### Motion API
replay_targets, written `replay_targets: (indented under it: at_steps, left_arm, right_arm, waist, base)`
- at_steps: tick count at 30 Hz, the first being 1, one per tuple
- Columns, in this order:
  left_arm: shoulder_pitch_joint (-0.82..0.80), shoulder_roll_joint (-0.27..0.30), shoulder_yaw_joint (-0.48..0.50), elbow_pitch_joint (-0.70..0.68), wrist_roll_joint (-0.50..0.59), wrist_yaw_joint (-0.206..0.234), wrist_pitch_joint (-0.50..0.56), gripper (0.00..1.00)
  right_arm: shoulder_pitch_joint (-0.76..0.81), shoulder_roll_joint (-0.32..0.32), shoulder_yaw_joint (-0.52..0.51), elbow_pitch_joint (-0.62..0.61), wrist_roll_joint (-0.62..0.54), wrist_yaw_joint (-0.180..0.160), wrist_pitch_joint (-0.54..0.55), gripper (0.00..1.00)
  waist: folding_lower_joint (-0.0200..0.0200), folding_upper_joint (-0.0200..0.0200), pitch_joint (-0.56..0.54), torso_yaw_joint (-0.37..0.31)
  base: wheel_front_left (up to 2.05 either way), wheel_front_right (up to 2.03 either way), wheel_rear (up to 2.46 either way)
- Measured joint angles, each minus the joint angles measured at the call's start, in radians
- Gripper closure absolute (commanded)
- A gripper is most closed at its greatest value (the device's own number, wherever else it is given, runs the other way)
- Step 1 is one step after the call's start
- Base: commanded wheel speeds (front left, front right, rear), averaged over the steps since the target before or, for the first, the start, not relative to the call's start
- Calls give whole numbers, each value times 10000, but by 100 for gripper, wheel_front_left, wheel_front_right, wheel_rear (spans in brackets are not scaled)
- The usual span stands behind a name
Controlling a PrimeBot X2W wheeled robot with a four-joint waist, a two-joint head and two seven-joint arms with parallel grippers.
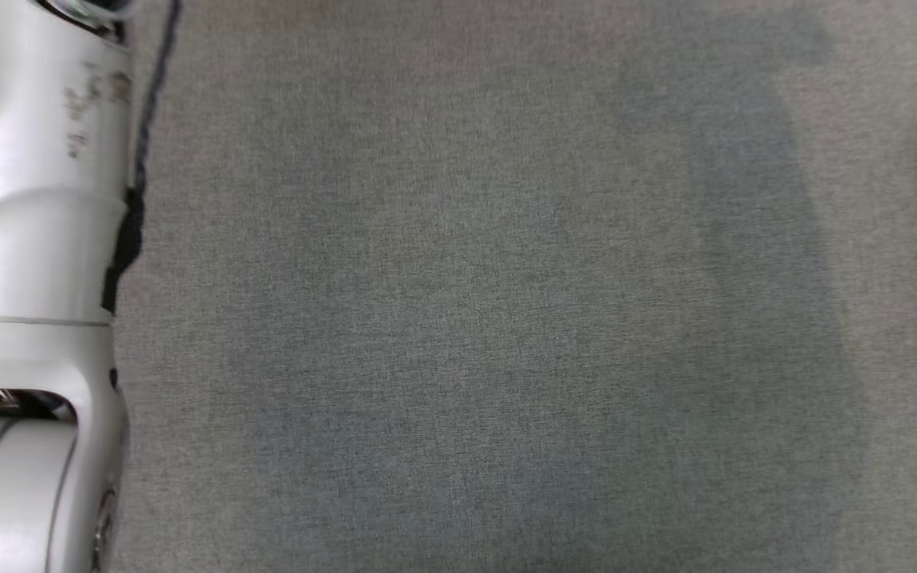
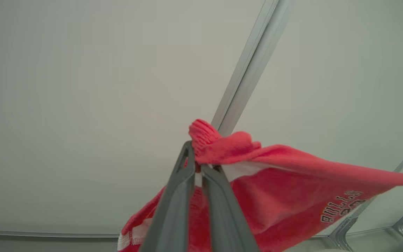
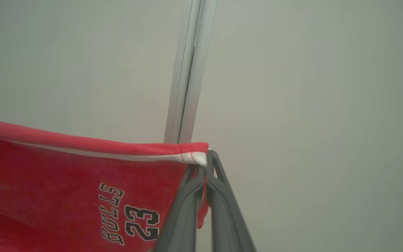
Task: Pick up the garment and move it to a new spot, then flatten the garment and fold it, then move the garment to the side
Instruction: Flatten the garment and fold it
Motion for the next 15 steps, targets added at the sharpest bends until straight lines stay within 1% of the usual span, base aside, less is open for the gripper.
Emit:
replay_targets:
  at_steps: [1,3,4,7,10,15]
  left_arm:
    - [0,0,0,0,0,0,0,100]
    - [148,-81,-240,564,119,-169,-433,100]
    - [477,-142,-593,1168,322,-303,-765,100]
    - [1020,-192,-976,2023,420,-447,-1045,100]
    - [1727,-211,-1546,2738,748,-570,-1168,100]
    - [2917,-198,-2159,3338,800,-694,-1425,100]
  right_arm:
    - [0,0,0,0,0,0,0,100]
    - [394,102,-100,479,232,0,-92,100]
    - [876,117,33,895,309,0,-173,100]
    - [1447,174,353,1331,518,0,-199,100]
    - [2159,90,688,1423,748,0,-213,100]
    - [3483,-190,1613,1417,1055,0,-217,100]
  waist:
    - [0,0,0,0]
    - [0,0,177,47]
    - [0,0,241,158]
    - [0,0,222,297]
    - [0,0,30,363]
    - [0,0,-477,450]
  base:
    - [0,0,0]
    - [0,0,0]
    - [0,0,0]
    - [0,0,0]
    - [0,0,0]
    - [0,0,0]
